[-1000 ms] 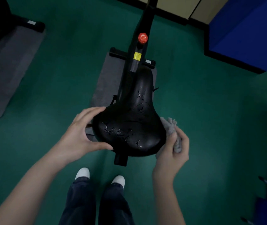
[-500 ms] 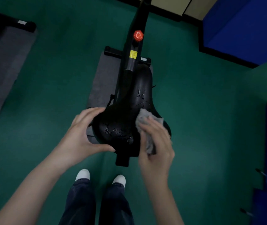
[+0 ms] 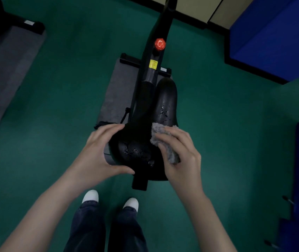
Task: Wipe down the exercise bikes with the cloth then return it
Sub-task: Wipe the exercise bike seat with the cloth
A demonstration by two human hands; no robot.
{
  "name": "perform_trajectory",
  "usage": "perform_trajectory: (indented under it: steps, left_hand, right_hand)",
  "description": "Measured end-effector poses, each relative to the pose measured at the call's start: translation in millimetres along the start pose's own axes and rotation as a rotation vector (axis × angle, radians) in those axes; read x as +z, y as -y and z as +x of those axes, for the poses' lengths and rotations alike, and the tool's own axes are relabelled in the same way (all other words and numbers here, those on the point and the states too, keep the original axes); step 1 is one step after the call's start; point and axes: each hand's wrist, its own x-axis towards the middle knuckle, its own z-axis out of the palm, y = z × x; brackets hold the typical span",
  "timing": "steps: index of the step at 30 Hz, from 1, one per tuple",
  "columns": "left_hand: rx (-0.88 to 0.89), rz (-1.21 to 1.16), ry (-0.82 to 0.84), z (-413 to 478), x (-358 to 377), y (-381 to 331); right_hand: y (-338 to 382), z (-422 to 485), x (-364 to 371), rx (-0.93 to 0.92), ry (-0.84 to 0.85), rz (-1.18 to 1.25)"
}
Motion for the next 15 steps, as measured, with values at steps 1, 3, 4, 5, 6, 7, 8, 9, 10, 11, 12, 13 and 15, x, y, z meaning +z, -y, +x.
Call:
perform_trajectory:
  steps: [1,3,4,5,6,7,8,9,10,11,12,13,15]
  left_hand:
    - [-0.002,-0.003,0.002,-0.3,-0.1,-0.6]
    - [-0.004,-0.004,0.004,-0.2,0.0,-1.1]
    - [-0.007,-0.003,0.006,-0.2,0.1,-1.1]
    - [-0.009,-0.003,0.006,-0.1,0.2,-1.1]
    - [-0.012,-0.004,0.006,-0.2,0.4,-0.9]
    - [-0.015,-0.005,0.008,-0.2,0.6,-0.8]
    - [-0.018,-0.005,0.010,-0.4,0.5,-0.8]
    - [-0.019,-0.007,0.011,-0.6,0.5,-0.8]
    - [-0.018,-0.010,0.012,-0.7,0.4,-0.9]
    - [-0.017,-0.014,0.014,-0.8,0.3,-1.2]
    - [-0.017,-0.018,0.015,-0.8,0.5,-1.5]
    - [-0.019,-0.024,0.016,-0.9,0.6,-1.8]
    - [-0.025,-0.038,0.016,-1.0,0.9,-1.6]
  right_hand:
    - [-2.4,8.8,-1.2,-0.016,0.022,-0.009]
    - [-8.7,32.9,-1.7,-0.056,0.046,-0.042]
    - [-12.0,46.0,-1.1,-0.074,0.048,-0.064]
    - [-14.9,58.1,-0.2,-0.088,0.043,-0.091]
    - [-17.7,67.5,0.9,-0.097,0.031,-0.113]
    - [-19.8,73.0,1.7,-0.097,0.015,-0.123]
    - [-20.4,73.9,2.4,-0.083,-0.004,-0.119]
    - [-19.4,70.4,2.6,-0.059,-0.021,-0.107]
    - [-17.7,63.2,2.6,-0.034,-0.032,-0.095]
    - [-15.9,53.6,2.0,-0.016,-0.034,-0.088]
    - [-14.8,43.3,0.7,-0.009,-0.029,-0.088]
    - [-14.3,33.6,-1.4,-0.008,-0.019,-0.092]
    - [-14.9,21.1,-5.3,-0.001,-0.008,-0.113]
